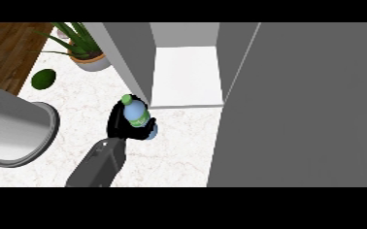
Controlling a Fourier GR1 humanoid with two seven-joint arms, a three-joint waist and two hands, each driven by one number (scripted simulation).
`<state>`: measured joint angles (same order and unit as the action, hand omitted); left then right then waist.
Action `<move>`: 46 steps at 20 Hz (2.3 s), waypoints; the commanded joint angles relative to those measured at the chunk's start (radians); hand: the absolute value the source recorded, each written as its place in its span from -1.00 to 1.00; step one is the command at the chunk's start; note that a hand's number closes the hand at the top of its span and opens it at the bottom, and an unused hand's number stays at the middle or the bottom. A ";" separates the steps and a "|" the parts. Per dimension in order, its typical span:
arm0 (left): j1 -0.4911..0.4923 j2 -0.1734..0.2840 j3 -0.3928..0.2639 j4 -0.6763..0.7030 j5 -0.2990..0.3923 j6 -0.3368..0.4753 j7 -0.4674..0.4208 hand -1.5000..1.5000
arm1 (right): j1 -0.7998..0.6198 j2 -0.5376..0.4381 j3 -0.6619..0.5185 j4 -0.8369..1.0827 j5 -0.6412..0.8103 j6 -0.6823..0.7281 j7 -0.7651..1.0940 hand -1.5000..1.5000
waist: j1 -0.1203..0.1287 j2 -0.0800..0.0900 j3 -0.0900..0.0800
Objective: Pick up the bottled water, place it into the cabinet and close the cabinet
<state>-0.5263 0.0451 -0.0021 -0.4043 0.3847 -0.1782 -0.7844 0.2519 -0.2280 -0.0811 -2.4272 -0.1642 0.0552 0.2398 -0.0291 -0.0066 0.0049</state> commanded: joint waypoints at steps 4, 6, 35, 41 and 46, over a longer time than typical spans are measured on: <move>-0.188 -0.042 -0.095 -0.088 0.057 0.115 0.089 1.00 | 0.028 0.013 -0.054 0.004 -0.152 0.055 -0.016 -1.00 | -0.051 -0.006 -0.002; -0.210 -0.042 -0.113 -0.104 0.087 0.144 0.090 1.00 | -0.020 0.014 -0.063 0.050 -0.149 0.058 -0.037 -1.00 | -0.056 -0.001 -0.002; -0.196 -0.042 -0.222 -0.117 0.146 0.638 0.136 1.00 | -0.061 -0.118 -0.286 0.174 -0.451 0.220 -0.053 -1.00 | -0.137 0.025 -0.003; -0.202 -0.038 -0.217 -0.132 0.157 0.689 0.125 1.00 | -0.074 -0.127 -0.299 0.193 -0.471 0.235 -0.060 -1.00 | -0.137 0.030 -0.004; -0.172 -0.041 -0.191 -0.157 0.217 0.656 0.125 1.00 | -0.066 -0.143 -0.308 0.208 -0.491 0.251 -0.047 -1.00 | -0.154 0.033 -0.007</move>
<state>-0.4348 0.0832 -0.1861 -0.5865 0.5816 0.4712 -0.8225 0.1800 -0.3622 -0.3799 -2.2312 -0.6379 0.2929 0.1891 -0.1267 0.0002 0.0223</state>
